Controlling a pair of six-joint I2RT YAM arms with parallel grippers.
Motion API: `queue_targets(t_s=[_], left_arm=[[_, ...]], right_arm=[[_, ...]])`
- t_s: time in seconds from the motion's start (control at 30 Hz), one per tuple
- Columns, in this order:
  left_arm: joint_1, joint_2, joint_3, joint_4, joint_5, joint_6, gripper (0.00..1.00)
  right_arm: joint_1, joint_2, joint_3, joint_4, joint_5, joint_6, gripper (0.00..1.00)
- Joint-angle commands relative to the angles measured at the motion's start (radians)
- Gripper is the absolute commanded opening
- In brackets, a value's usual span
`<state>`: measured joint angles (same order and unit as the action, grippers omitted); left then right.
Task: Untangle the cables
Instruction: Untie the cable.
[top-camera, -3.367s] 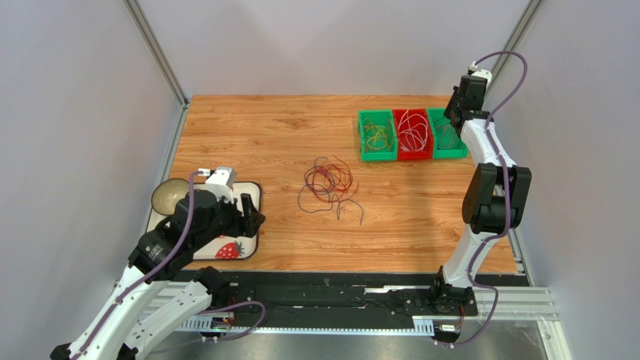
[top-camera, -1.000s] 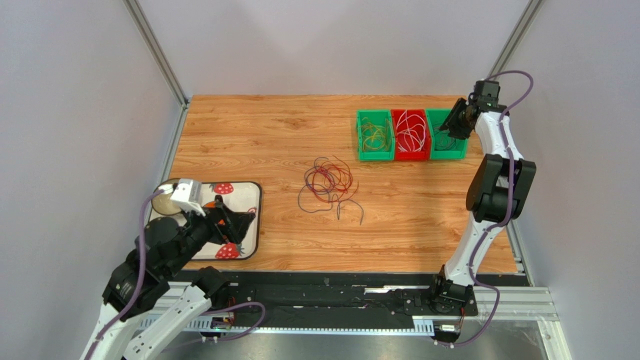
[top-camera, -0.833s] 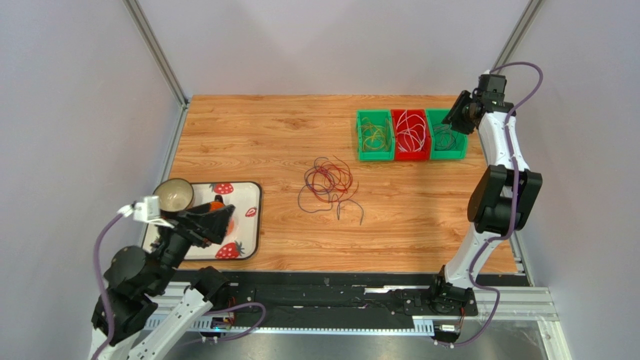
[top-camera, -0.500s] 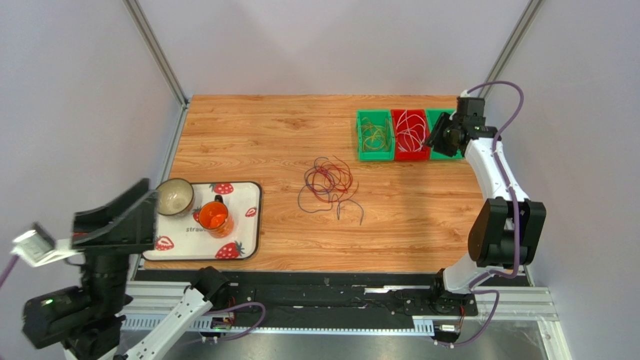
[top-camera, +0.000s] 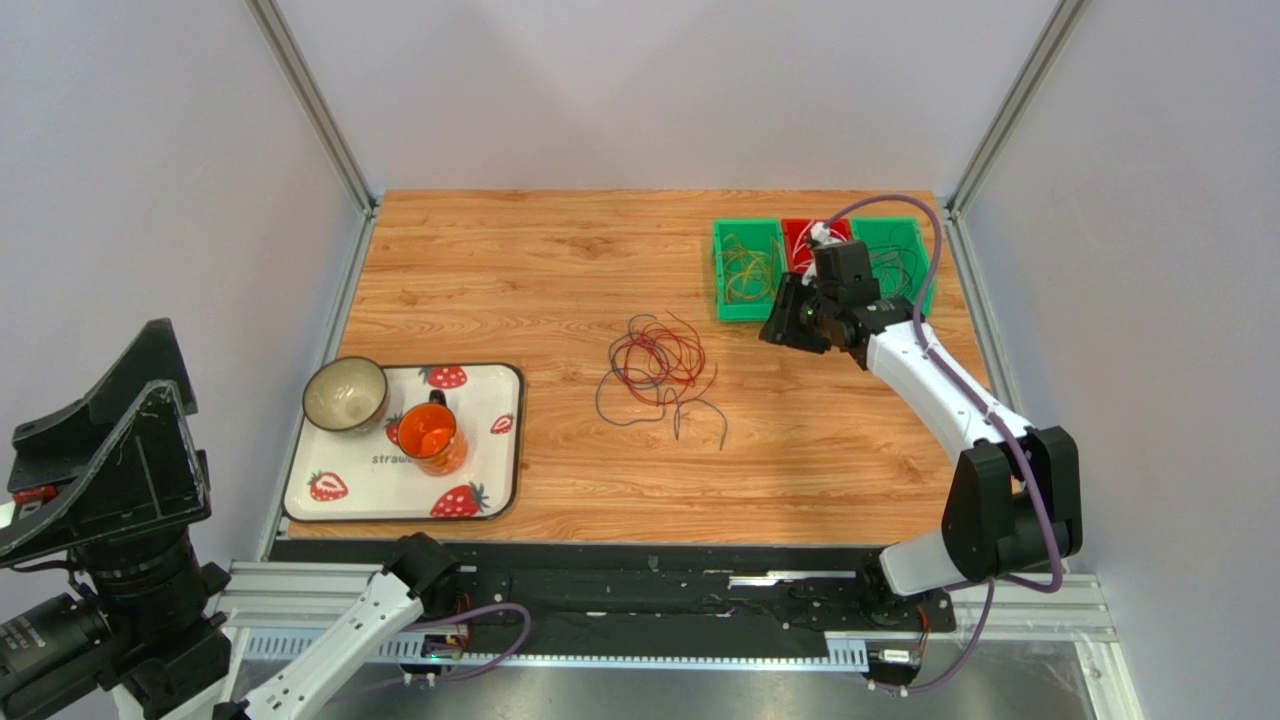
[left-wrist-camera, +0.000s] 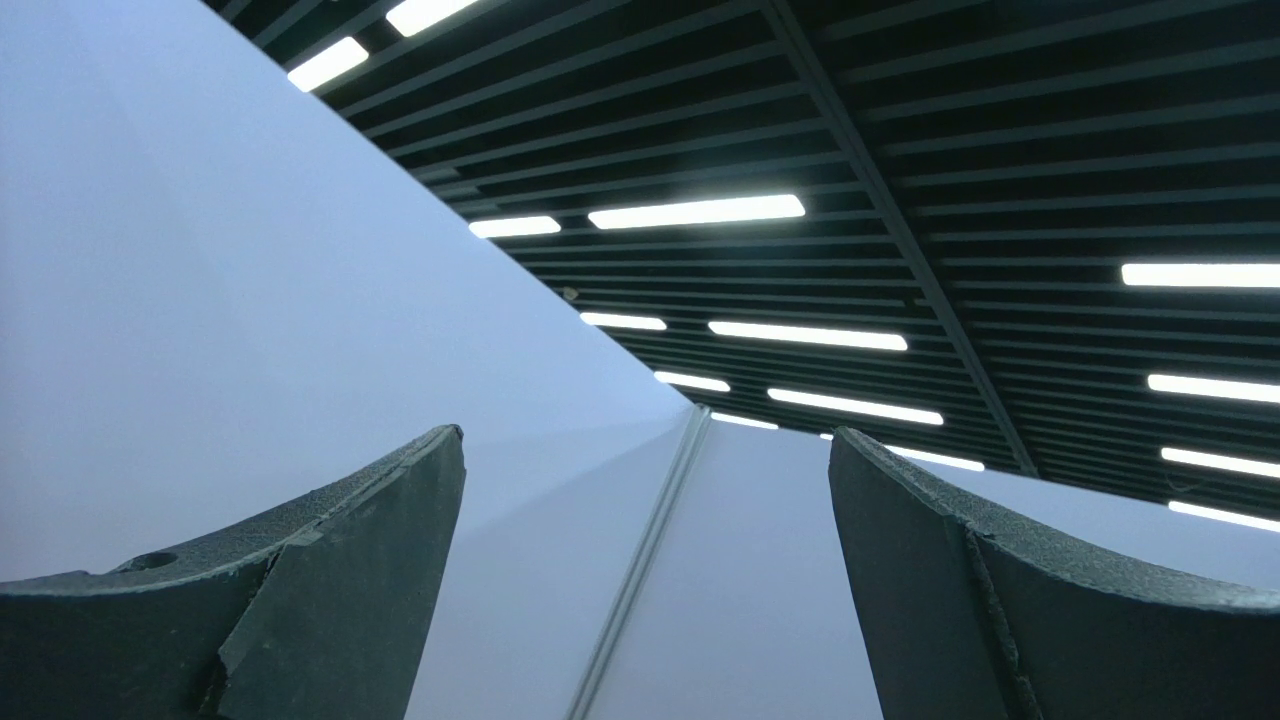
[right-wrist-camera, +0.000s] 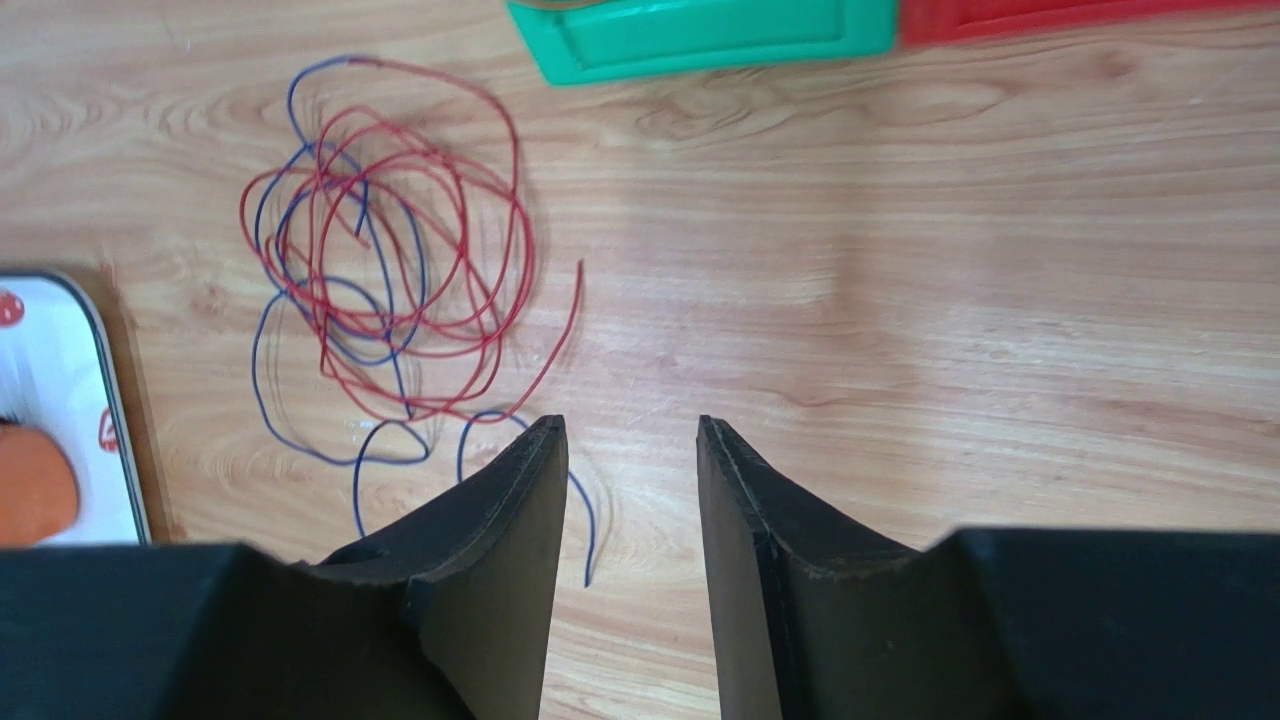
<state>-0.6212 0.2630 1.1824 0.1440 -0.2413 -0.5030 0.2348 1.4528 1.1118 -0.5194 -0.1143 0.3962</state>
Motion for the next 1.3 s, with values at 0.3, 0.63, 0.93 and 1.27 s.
queue_targets(t_s=[0.3,0.63,0.93,1.27], left_arm=[[0.003,0.008,0.046,0.125,0.108,0.116,0.99],[0.005,0.030,0.066,0.140,0.232,0.173,0.99],[0.092,0.076,0.200,0.011,0.504,0.255,0.99],[0.210,0.032,0.099,0.153,0.591,0.281,0.99]], right_arm=[[0.098,-0.057,0.003,0.056,0.011,0.020,0.41],[0.173,-0.051,0.025,0.050,0.018,-0.011,0.41],[0.250,0.027,0.097,0.036,0.038,-0.042,0.40],[0.322,0.106,0.126,0.022,0.039,-0.049,0.40]])
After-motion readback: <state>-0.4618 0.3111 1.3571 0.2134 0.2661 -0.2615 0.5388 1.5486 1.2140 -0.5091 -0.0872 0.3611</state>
